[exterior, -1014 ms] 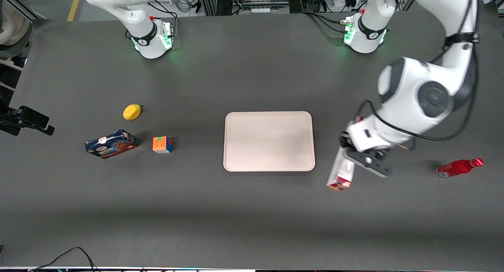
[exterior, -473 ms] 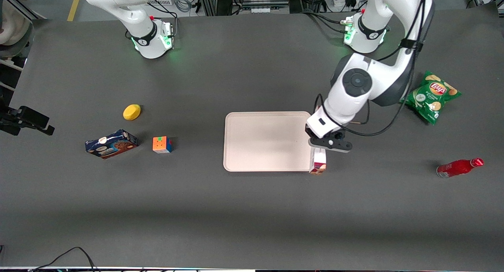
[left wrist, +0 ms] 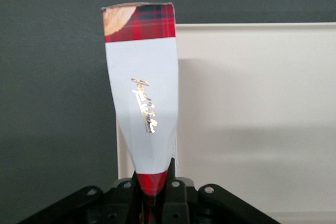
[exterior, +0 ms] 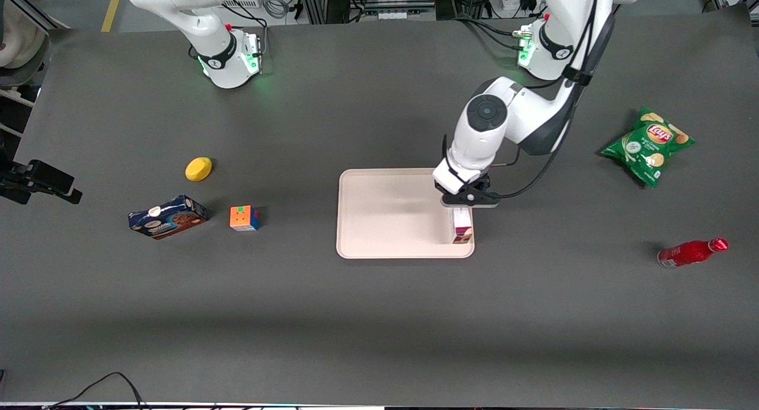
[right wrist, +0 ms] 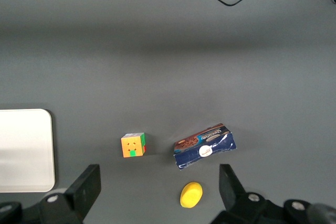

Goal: Place red cookie box on tray
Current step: 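Lower the box onto the tray and open the left gripper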

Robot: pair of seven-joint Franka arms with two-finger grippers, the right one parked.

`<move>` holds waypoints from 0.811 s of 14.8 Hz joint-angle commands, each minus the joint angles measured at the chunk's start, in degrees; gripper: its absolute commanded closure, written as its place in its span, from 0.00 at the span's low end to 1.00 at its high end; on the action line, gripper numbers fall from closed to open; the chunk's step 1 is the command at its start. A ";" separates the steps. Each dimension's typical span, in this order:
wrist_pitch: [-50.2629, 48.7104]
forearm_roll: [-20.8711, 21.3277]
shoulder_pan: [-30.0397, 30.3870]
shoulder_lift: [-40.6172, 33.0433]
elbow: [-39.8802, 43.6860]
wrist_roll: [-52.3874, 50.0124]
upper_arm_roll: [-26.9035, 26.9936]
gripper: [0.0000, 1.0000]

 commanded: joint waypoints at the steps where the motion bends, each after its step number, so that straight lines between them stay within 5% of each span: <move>1: 3.47 2.81 -1.40 2.54 -0.12 -3.93 0.59 1.00; 12: 6.82 4.13 -1.49 6.33 0.14 -3.14 0.85 1.00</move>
